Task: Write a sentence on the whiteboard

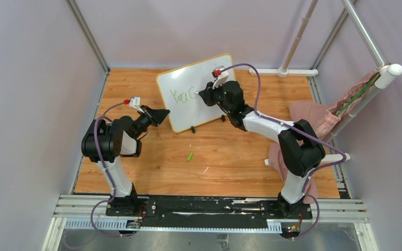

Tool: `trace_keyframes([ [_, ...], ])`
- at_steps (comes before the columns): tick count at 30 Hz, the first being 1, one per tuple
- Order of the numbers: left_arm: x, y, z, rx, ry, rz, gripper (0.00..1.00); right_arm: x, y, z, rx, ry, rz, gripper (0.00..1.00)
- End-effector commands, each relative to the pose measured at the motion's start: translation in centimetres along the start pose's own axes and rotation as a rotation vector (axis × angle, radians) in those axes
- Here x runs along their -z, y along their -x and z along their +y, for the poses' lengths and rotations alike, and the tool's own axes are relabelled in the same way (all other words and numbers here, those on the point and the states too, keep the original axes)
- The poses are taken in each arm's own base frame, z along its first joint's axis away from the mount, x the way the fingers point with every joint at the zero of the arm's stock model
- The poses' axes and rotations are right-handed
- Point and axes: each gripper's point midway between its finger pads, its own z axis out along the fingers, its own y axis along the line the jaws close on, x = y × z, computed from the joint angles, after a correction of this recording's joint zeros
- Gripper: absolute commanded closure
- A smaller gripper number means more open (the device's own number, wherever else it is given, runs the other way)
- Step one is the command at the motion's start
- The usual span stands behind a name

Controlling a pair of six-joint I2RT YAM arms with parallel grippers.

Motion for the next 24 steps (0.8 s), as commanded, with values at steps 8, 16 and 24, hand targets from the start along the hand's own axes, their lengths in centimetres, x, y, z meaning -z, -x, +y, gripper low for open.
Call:
trace_keyframes([
  [8,0.0,-0.4,0.1,-0.022,-0.006,0.002,1.00,0.7,-2.1,0.2,0.009,-0.015,0.040,1.00],
  [16,0.0,-0.4,0.1,-0.024,-0.005,0.000,1.00,1.2,-1.9,-1.1,0.008,-0.059,0.034,1.00],
  [24,0.0,-0.4,0.1,-0.024,-0.005,0.000,1.00,1.2,0.3,-2.4,0.010,-0.086,-0.003,1.00],
])
